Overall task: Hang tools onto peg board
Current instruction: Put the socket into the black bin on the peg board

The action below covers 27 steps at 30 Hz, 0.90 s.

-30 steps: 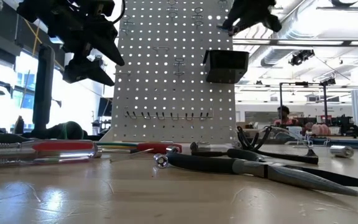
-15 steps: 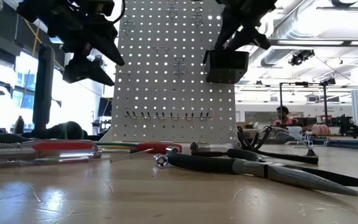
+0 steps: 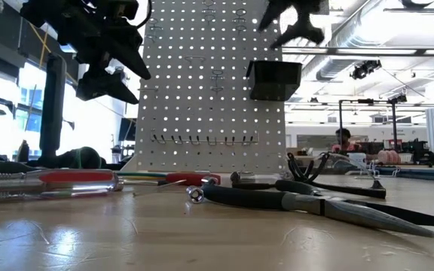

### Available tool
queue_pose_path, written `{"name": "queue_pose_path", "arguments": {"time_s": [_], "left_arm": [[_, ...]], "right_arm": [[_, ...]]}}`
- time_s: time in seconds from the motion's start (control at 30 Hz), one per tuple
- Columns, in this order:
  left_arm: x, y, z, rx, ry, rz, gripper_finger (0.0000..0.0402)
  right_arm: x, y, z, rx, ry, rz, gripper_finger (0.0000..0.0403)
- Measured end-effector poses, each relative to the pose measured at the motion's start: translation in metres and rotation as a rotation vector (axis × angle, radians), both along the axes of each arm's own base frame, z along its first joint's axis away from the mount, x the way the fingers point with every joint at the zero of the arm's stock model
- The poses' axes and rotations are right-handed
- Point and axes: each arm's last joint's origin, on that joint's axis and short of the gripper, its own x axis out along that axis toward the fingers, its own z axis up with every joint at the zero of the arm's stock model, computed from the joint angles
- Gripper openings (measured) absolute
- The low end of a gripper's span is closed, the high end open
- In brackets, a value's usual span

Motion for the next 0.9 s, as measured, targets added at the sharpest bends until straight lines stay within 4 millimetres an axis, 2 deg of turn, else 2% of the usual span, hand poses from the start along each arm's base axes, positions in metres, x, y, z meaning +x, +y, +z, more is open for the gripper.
{"name": "queue_pose_path", "arguments": {"time_s": [0.17,0.3,0.4,0.5,0.6,0.77,0.9], "left_arm": [[0.0,0.0,0.0,0.018,-0.001,-0.007,0.0236],[0.0,0.0,0.0,0.013,-0.006,0.003,0.0236],[0.004,0.001,0.005,0.051,-0.071,-0.018,0.0236],[0.012,0.003,0.009,0.198,-0.139,-0.12,0.0236],[0.023,0.01,0.005,0.344,-0.101,-0.213,0.0236],[0.058,0.02,-0.008,0.523,-0.007,-0.375,0.0236],[0.087,0.028,-0.029,0.591,0.089,-0.464,0.0236]], "right_arm": [[-0.006,0.024,0.036,-0.072,-0.03,0.157,0.0223],[-0.014,0.043,0.049,-0.098,-0.005,0.214,0.0224],[-0.019,0.055,0.048,-0.111,0.053,0.222,0.0224],[-0.025,0.064,0.042,-0.116,0.118,0.196,0.0224],[-0.027,0.071,0.034,-0.118,0.156,0.169,0.0224],[-0.027,0.078,0.026,-0.127,0.172,0.135,0.0224],[-0.027,0.079,0.023,-0.126,0.178,0.109,0.0224]]}}
